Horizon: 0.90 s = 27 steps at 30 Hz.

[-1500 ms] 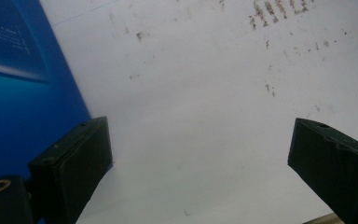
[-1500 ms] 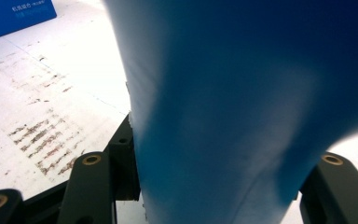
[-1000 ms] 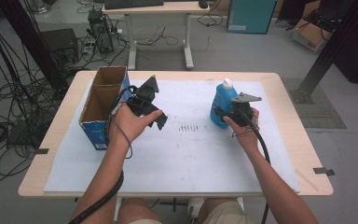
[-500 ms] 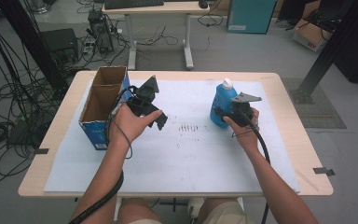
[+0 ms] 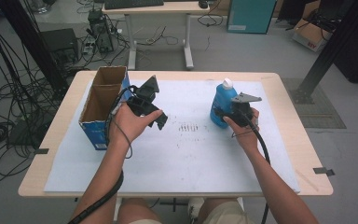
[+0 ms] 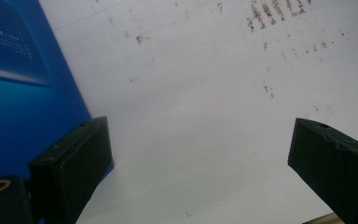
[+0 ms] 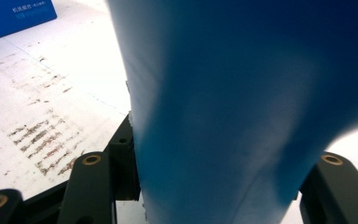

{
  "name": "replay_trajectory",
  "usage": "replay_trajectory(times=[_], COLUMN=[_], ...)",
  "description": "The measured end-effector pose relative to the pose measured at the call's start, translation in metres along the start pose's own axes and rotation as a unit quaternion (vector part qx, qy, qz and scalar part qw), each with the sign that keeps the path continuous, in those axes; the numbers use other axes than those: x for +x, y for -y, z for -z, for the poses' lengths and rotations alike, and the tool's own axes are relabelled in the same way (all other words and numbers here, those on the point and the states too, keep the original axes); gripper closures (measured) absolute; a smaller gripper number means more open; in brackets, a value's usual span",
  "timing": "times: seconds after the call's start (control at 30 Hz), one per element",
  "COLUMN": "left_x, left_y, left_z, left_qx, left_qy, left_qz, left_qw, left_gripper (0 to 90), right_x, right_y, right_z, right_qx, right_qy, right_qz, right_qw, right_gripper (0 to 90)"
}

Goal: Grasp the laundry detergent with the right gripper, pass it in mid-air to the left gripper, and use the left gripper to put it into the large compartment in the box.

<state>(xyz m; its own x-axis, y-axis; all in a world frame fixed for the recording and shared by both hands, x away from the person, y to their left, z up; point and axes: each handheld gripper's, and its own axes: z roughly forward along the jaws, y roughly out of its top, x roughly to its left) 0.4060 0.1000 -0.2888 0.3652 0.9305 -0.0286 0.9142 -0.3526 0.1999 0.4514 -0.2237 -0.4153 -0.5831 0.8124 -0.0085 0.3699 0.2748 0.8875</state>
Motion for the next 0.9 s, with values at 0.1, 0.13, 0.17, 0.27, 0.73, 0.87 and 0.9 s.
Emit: replay_trajectory(times=[0.1,0.13,0.17,0.27,0.73,0.87,0.9], left_x=[0.000,0.000,-0.001,-0.001,-0.002,-0.001,-0.002], left_y=[-0.001,-0.002,-0.002,-0.004,-0.010,-0.013,-0.014], left_z=[0.000,0.000,0.000,0.000,0.009,0.019,0.023], left_qx=[0.003,0.002,0.002,0.004,-0.004,-0.007,-0.008], left_qy=[-0.001,-0.002,-0.002,-0.003,0.014,0.009,0.007], left_qz=[-0.003,-0.005,-0.005,-0.010,-0.056,-0.079,-0.086], left_qw=[1.0000,1.0000,1.0000,0.9999,0.9983,0.9968,0.9963], left_gripper=[6.5,6.5,6.5,6.5,6.3,6.2,6.2], right_x=[0.000,0.000,0.000,0.000,-0.005,-0.007,-0.007], right_y=[0.000,0.000,0.000,-0.001,-0.008,-0.019,-0.022], right_z=[0.000,0.000,0.000,0.000,0.001,0.006,0.007], right_qx=[0.000,0.000,0.000,0.003,0.022,0.022,0.027], right_qy=[0.001,0.001,0.001,-0.002,-0.016,-0.032,-0.036], right_qz=[-0.001,-0.002,-0.002,-0.001,-0.010,-0.004,-0.001], right_qw=[1.0000,1.0000,1.0000,1.0000,0.9996,0.9992,0.9990], right_gripper=[42.1,42.1,42.2,42.2,42.5,42.5,42.4])
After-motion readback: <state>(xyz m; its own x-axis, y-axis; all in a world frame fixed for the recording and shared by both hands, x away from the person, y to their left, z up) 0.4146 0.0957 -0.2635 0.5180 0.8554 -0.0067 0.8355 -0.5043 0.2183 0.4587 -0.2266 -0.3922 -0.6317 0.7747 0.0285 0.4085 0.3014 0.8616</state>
